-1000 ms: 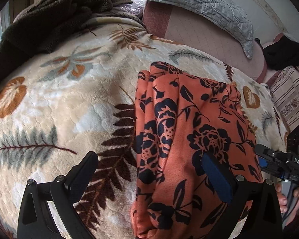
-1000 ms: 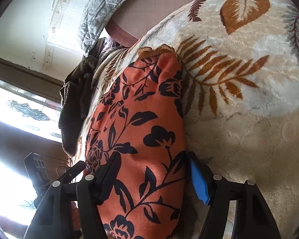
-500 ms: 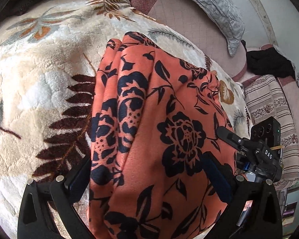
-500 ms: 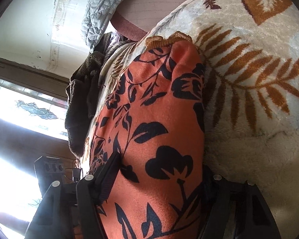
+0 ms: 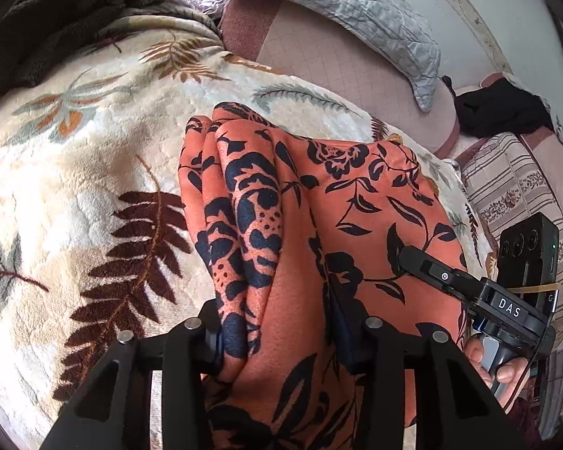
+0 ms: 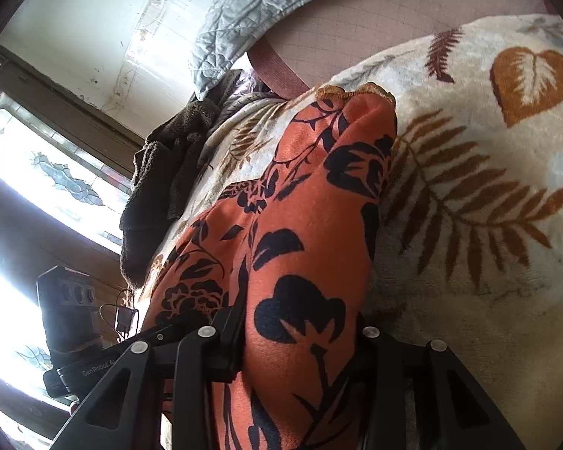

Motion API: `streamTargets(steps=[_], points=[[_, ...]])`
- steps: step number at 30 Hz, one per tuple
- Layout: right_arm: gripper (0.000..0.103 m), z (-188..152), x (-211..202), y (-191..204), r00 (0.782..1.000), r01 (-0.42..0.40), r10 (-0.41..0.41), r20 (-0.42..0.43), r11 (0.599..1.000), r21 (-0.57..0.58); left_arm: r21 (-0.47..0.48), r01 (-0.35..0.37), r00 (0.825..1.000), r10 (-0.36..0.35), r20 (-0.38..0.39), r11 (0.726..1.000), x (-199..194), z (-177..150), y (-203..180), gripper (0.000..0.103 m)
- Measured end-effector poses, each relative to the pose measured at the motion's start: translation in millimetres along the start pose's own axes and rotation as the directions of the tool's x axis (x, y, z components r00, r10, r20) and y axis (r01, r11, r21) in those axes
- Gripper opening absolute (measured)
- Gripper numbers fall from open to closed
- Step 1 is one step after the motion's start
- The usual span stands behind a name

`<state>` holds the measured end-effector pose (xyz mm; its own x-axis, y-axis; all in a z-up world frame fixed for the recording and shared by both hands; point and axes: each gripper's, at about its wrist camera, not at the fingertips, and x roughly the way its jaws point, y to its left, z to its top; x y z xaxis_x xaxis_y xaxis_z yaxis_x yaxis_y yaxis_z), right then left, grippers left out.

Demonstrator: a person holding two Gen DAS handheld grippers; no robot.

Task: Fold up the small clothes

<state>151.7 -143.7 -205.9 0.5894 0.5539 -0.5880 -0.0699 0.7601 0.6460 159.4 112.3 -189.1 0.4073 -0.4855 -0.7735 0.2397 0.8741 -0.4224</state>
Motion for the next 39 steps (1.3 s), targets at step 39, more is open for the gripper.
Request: streamTargets(steps=[39], points=[[0.050, 15.2, -124.3, -65.8, 0.972, 0.171, -0.163, 0.172, 0.985, -0.030, 0.386, -0.356, 0.931, 0.359, 0.066, 0.851, 13.3, -53.4, -120.1, 0.068]])
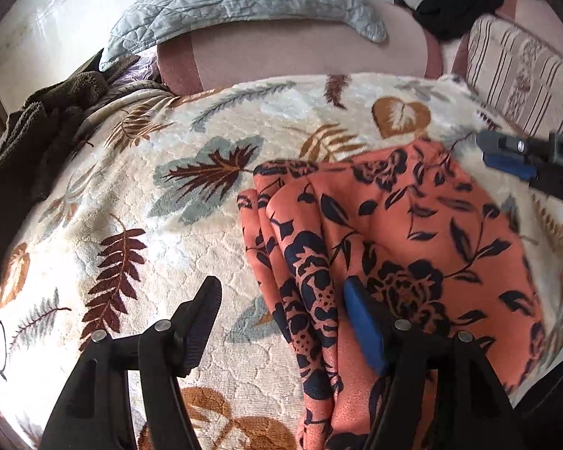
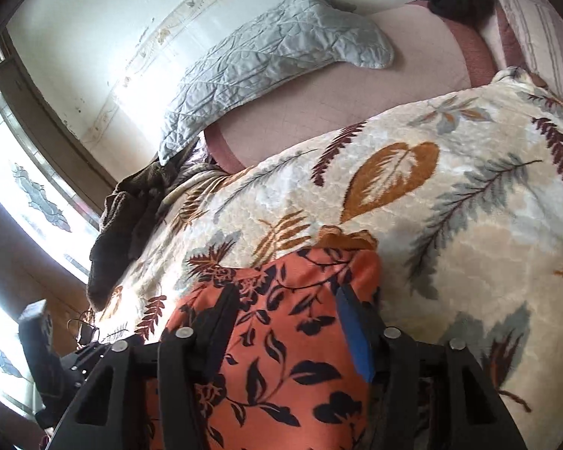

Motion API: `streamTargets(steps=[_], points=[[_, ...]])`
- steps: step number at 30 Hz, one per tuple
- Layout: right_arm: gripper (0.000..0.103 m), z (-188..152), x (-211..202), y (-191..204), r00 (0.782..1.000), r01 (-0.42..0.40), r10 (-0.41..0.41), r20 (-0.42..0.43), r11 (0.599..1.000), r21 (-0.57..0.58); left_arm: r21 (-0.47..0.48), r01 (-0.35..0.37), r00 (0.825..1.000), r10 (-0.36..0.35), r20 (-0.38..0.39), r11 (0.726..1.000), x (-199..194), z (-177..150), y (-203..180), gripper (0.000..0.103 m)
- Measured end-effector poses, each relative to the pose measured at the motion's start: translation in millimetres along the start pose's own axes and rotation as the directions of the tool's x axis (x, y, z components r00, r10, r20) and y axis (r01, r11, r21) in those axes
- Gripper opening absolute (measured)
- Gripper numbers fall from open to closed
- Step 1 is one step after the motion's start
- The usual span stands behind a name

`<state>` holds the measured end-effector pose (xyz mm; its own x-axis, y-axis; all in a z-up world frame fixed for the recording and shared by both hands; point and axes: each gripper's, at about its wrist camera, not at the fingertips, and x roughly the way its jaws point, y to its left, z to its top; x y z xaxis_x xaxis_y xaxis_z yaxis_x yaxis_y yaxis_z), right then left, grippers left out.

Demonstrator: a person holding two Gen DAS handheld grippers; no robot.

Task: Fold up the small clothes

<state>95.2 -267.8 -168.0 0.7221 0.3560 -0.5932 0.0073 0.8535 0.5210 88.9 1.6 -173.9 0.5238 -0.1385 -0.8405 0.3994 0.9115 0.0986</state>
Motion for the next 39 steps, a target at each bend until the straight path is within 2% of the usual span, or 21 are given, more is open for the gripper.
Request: streamTargets(steps=[2, 3, 4, 5, 8, 11, 13, 16, 18, 20, 21, 24, 27, 30, 31, 36, 39], points=[[0.048, -0.2, 28.9, 2.9, 0.996, 0.005, -0.003, -0.094, 1.000, 0.027, 0.035, -0.043, 0.998, 0.044, -0.039, 0.998, 12.0, -5.6, -3.9, 0.069], [0.049, -3.2, 47.1, -0.7, 0.986, 0.050, -0.041, -0.164, 0.997, 0.054, 0.041, -0.054, 0.997, 0.056, -0.045, 0.998, 15.0, -8.4, -3.4, 0.070], [0.048, -8.0, 66.3, -7.3, 0.966, 0.108, -0.086, -0.242, 0.991, 0.079, 0.045, -0.058, 0.997, 0.060, -0.038, 0.997, 16.3, -9.0, -2.7, 0.074], [0.047, -12.9, 77.5, -13.0, 0.952, 0.142, -0.111, -0.284, 0.985, 0.093, 0.052, -0.066, 0.997, 0.067, -0.030, 0.996, 16.2, -9.2, -2.4, 0.075], [0.047, -9.5, 62.9, -3.7, 0.965, 0.144, -0.125, -0.230, 0.987, 0.071, 0.045, -0.059, 0.998, 0.060, -0.011, 0.997, 9.5, -10.6, 1.8, 0.076], [0.047, -16.6, 37.0, 7.8, 0.978, 0.103, -0.089, -0.187, 0.992, 0.066, 0.001, -0.048, 0.999, 0.048, 0.009, 0.999, -9.4, -16.4, 7.0, 0.076], [0.047, -27.1, 13.8, 14.9, 0.982, 0.093, -0.083, -0.168, 0.994, 0.052, -0.021, -0.058, 0.997, 0.060, 0.054, 0.998, -31.0, -22.3, 8.5, 0.076], [0.047, -45.7, -18.2, 31.6, 0.989, 0.071, -0.068, -0.135, 0.997, 0.013, 0.001, -0.084, 0.989, 0.083, 0.119, 0.996, -56.8, -40.2, 0.0, 0.076], [0.051, -69.7, -31.2, 33.9, 0.989, 0.068, -0.065, -0.135, 0.997, 0.021, 0.029, -0.124, 0.988, 0.120, 0.093, 0.992, -53.5, -55.4, -9.5, 0.077], [0.053, -95.7, -24.2, 34.4, 0.975, 0.107, -0.107, -0.196, 0.994, -0.009, 0.069, -0.173, 0.985, 0.172, 0.019, 0.982, -32.8, -66.9, -18.5, 0.077], [0.053, -104.6, -22.0, 37.4, 0.971, 0.137, -0.145, -0.192, 0.989, -0.053, 0.074, -0.206, 0.979, 0.206, 0.003, 0.976, -27.0, -69.3, -20.2, 0.077], [0.052, -106.4, -36.7, 58.8, 0.963, 0.194, -0.217, -0.156, 0.969, -0.150, 0.053, -0.209, 0.978, 0.208, 0.037, 0.976, -50.0, -65.1, -18.7, 0.077], [0.053, -105.5, -69.4, 68.2, 0.981, 0.166, -0.178, -0.082, 0.976, -0.139, -0.017, -0.174, 0.980, 0.174, 0.093, 0.985, -86.6, -67.5, -13.3, 0.077], [0.054, -108.3, -107.4, 76.9, 0.978, 0.208, -0.208, 0.013, 0.966, -0.153, -0.064, -0.205, 0.963, 0.213, 0.166, 0.977, -126.4, -70.5, -13.3, 0.084], [0.055, -108.3, -119.9, 80.0, 0.977, 0.213, -0.210, 0.035, 0.965, -0.155, -0.074, -0.219, 0.954, 0.230, 0.195, 0.973, -140.9, -70.6, -13.5, 0.089], [0.066, -112.0, -180.5, 114.2, 0.962, 0.254, -0.225, 0.155, 0.945, -0.204, -0.133, -0.266, 0.900, 0.296, 0.319, 0.955, -213.4, -73.2, -17.3, 0.098], [0.067, -113.1, -212.0, 136.1, 0.953, 0.263, -0.218, 0.210, 0.940, -0.219, -0.153, -0.279, 0.871, 0.316, 0.377, 0.948, -253.4, -76.9, -21.1, 0.100]])
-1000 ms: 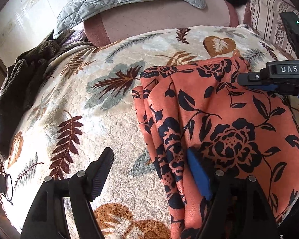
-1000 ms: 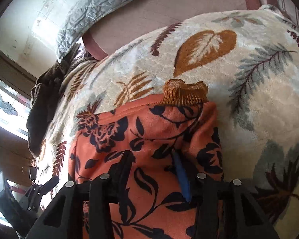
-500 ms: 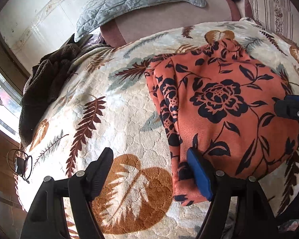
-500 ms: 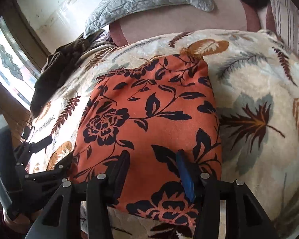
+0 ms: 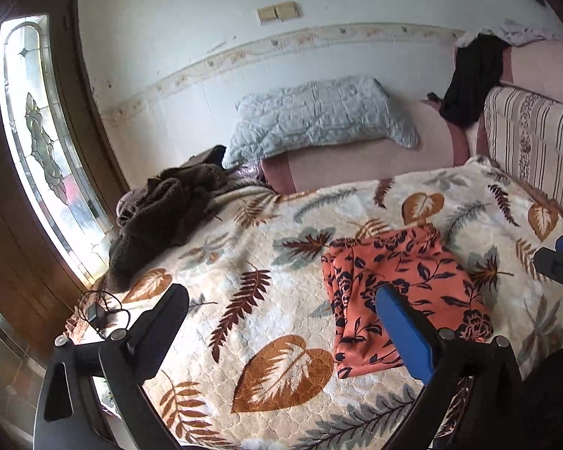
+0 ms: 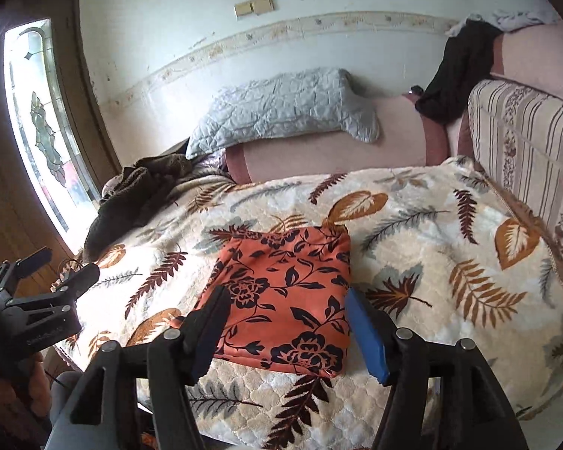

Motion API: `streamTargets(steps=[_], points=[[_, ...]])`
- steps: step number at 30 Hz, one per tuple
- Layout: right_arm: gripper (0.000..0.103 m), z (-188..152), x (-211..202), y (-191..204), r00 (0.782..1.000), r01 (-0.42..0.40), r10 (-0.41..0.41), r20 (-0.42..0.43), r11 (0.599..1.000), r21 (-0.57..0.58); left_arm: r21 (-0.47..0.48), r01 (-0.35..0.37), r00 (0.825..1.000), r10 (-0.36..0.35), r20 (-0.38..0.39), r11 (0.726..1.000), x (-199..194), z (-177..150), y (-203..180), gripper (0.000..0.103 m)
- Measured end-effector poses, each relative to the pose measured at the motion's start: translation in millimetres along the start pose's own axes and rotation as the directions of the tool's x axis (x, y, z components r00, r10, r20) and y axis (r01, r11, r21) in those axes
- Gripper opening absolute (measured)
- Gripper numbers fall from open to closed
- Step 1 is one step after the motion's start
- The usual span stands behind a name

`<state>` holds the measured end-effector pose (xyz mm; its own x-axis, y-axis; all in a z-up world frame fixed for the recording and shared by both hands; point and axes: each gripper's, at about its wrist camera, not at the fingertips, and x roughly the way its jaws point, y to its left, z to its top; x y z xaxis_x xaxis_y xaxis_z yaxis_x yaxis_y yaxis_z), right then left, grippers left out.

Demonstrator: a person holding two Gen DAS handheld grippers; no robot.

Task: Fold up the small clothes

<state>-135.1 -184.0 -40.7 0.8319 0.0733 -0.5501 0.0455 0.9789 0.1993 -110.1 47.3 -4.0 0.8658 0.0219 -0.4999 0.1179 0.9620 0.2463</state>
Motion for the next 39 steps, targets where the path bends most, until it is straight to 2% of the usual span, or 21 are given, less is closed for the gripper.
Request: streamTargets(steps=[3, 5, 8, 13, 18, 26, 39], points=[[0.069, 6.4, -34.5, 11.2, 0.998, 0.011, -0.010, 0.055, 1.000, -0.004, -0.015, -0.032, 0.998, 0.033, 0.052, 0.999, -34.7, 9.8, 7.8, 0.100], [0.075, 9.6, -57.7, 16.9, 0.995, 0.013, -0.013, 0.095, 1.000, -0.005, -0.026, -0.050, 0.995, 0.052, 0.084, 0.998, -55.6, 15.1, 12.3, 0.100], [0.079, 11.2, -90.7, 23.7, 0.986, 0.026, -0.023, 0.165, 1.000, -0.015, -0.060, -0.038, 0.991, 0.045, 0.127, 0.997, -85.6, 21.5, 20.9, 0.101], [0.080, 12.4, -130.6, 34.2, 0.973, 0.030, -0.023, 0.230, 0.999, -0.026, -0.108, -0.059, 0.978, 0.080, 0.195, 0.992, -127.9, 30.2, 32.4, 0.103], [0.080, 12.9, -156.8, 43.0, 0.960, 0.041, -0.031, 0.278, 0.999, -0.032, -0.147, -0.070, 0.969, 0.102, 0.225, 0.987, -152.7, 35.4, 40.8, 0.103], [0.081, 14.2, -179.4, 48.5, 0.942, 0.054, -0.039, 0.334, 0.998, -0.035, -0.203, -0.089, 0.960, 0.138, 0.242, 0.975, -170.3, 41.5, 54.0, 0.103], [0.081, 8.0, -177.7, 57.5, 0.947, 0.050, -0.028, 0.321, 0.997, -0.061, -0.240, -0.108, 0.960, 0.164, 0.226, 0.965, -178.6, 44.4, 60.9, 0.103]])
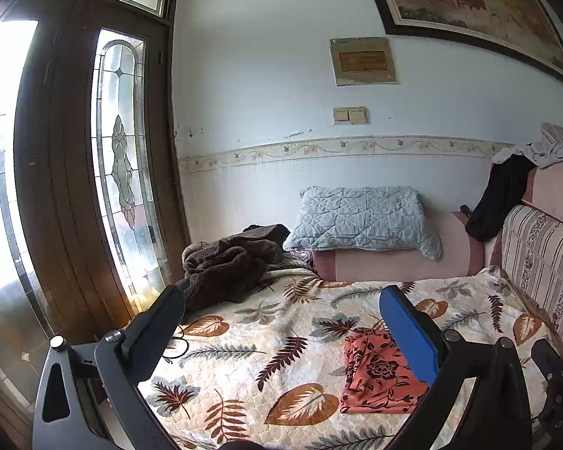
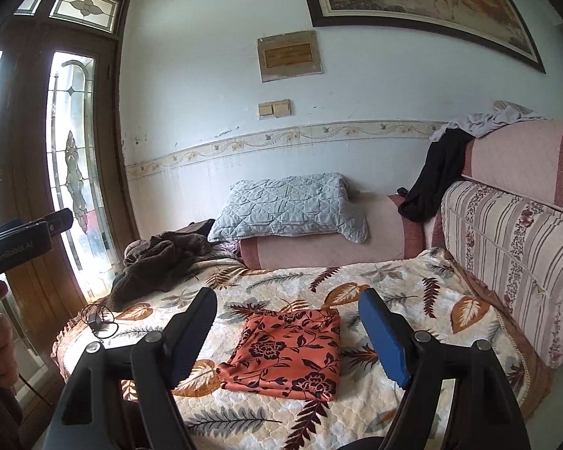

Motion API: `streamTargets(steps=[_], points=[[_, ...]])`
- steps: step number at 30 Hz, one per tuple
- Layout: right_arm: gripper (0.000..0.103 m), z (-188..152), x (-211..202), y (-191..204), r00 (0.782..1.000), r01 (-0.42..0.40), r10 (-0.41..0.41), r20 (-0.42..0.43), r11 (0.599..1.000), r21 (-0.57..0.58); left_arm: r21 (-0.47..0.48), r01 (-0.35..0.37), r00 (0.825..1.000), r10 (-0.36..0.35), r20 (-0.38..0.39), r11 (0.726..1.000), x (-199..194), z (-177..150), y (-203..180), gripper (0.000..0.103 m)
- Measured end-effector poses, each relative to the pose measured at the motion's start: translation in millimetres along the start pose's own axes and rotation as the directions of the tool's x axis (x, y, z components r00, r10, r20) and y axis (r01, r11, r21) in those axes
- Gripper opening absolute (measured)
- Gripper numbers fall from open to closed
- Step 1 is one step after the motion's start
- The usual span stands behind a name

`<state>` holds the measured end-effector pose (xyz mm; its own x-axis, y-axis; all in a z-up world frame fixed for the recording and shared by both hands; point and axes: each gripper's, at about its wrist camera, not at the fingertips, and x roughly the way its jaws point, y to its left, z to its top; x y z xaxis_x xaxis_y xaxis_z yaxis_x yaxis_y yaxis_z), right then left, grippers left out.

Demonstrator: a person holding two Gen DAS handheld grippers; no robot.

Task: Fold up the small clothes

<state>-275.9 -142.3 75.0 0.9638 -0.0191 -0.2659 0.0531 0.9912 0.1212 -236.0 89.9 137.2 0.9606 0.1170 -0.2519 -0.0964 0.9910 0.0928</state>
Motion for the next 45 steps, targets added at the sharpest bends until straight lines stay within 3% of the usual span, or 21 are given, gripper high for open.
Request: streamTargets(steps=[5, 17, 27, 45], points=[[0.081, -0.1, -1.1, -2.6, 1.000, -0.001, 0.001, 0.014, 0.999, 0.035, -0.005, -0.002, 1.000, 0.002, -0.001, 1.000, -2.2, -0.9, 1.5, 0.103], [0.088, 2.0, -16.1, -4.9, 0.992, 0.074, -0.083, 0.100, 0.993, 0.090, 0.007, 0.009, 0.999, -0.009, 0.044, 1.000, -20.4, 1.6, 3.4, 0.103], [0.088, -0.1, -11.9, 3.8, 0.997, 0.062, -0.065, 0.032, 0.995, 0.079, -0.001, 0.026, 0.996, -0.026, 0.085, 1.000, -40.3, 8.0, 8.5, 0.103], [0.088, -0.1, -10.9, 12.1, 0.996, 0.088, -0.089, 0.027, 0.995, 0.057, 0.001, 0.034, 0.994, -0.034, 0.102, 0.999, -43.0, 8.5, 11.8, 0.103]])
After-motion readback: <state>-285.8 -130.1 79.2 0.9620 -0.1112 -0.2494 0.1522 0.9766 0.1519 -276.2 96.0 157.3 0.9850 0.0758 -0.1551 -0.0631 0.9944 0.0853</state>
